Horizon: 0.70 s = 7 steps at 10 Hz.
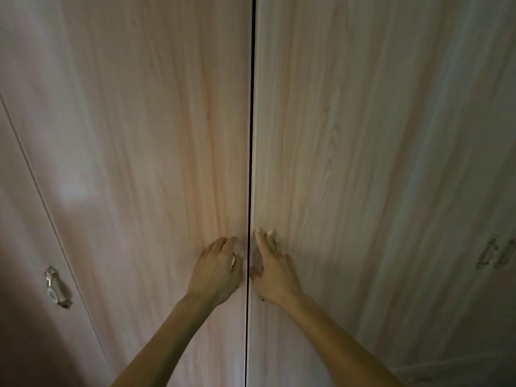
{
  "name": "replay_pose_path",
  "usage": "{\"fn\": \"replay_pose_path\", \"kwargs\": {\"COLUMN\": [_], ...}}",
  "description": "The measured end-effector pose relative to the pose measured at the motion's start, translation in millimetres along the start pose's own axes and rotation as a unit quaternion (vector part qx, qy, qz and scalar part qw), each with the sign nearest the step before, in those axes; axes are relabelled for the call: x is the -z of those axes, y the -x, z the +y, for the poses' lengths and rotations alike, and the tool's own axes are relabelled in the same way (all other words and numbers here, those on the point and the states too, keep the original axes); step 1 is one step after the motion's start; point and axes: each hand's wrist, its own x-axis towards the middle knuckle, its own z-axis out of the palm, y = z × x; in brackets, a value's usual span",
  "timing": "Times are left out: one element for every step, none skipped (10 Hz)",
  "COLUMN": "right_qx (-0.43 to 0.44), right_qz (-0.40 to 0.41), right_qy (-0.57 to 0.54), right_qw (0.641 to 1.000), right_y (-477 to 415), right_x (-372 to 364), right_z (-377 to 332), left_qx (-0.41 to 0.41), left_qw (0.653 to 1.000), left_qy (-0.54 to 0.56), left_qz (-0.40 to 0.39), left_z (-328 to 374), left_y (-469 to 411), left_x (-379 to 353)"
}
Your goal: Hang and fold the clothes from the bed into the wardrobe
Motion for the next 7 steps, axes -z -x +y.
{"fn": "replay_pose_path", "kwargs": {"right_qx": [-0.028,-0.047,-0.054,-0.054,-0.04,-0.018,0.013], "right_qz": [-0.003,0.005,0.003,-0.002,0.016,0.039,0.068], "right_qy": [0.024,0.035,0.046,0.043,0.056,0.065,0.056], "right_qw": [0.999,0.998,0.997,0.998,0.998,0.997,0.996], "right_y": [-21.5,-31.7,-34.6,-34.4,-33.2,-18.9,5.5], "right_x": [-6.2,-13.7,-16.2,-11.8,-3.2,6.4,11.4], "right_z": [-4.7,-8.5,-7.9,-9.4,-9.8,-13.3,-16.7], "left_qx": [-0.003,-0.002,-0.012,-0.009,-0.017,-0.012,0.0], "left_qw": [1.0,1.0,1.0,1.0,0.999,0.999,1.0], "left_qy": [0.017,0.019,0.015,0.011,0.006,0.02,0.015], "left_qz": [-0.007,-0.019,-0.016,-0.025,-0.03,-0.027,-0.012], "left_z": [-8.9,-17.0,-24.1,-24.2,-19.5,-11.1,-1.5], "left_y": [-4.7,-5.3,-6.3,-5.3,1.3,13.4,28.2], "left_x": [-4.3,-5.3,-4.8,-1.9,0.7,10.0,16.8]}}
